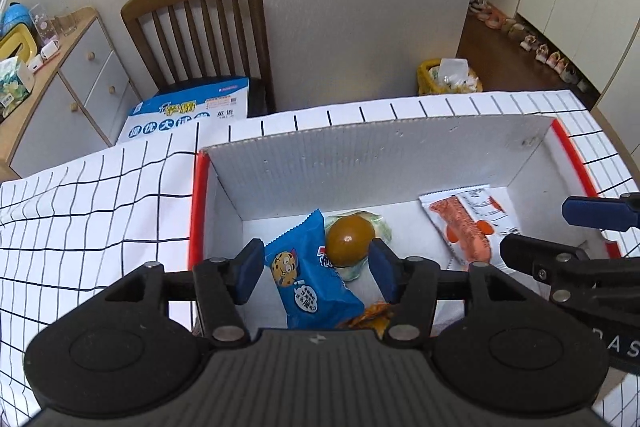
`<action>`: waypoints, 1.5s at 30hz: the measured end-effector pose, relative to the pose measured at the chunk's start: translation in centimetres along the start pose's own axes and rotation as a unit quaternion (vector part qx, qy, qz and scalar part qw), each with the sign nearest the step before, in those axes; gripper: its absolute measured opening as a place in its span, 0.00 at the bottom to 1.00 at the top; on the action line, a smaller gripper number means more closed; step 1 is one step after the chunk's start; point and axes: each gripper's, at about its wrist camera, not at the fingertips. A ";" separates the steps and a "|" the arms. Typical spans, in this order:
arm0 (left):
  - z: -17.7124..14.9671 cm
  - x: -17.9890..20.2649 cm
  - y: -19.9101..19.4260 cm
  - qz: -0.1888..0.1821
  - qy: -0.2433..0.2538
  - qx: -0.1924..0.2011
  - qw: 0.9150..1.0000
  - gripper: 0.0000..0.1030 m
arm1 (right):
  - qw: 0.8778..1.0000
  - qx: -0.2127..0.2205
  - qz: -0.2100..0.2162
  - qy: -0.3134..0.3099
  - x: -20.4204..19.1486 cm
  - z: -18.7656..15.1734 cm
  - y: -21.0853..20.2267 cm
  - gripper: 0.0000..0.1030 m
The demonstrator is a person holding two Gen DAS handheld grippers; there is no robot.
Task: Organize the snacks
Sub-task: 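Open both tools to release the packets into the box, then lift both tools away from the box toward the remaining snacks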
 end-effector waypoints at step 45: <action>-8.8 -1.5 -20.8 -0.088 0.033 0.115 0.989 0.71 | 0.991 0.108 0.042 0.060 -3.9 -6.2 -18.7 0.88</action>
Point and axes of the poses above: each gripper's, at about its wrist camera, not at the fingertips, and y roughly the way its jaws point, x to its right, z to its top, and after that the axes turned 7 degrees about x, right-handed
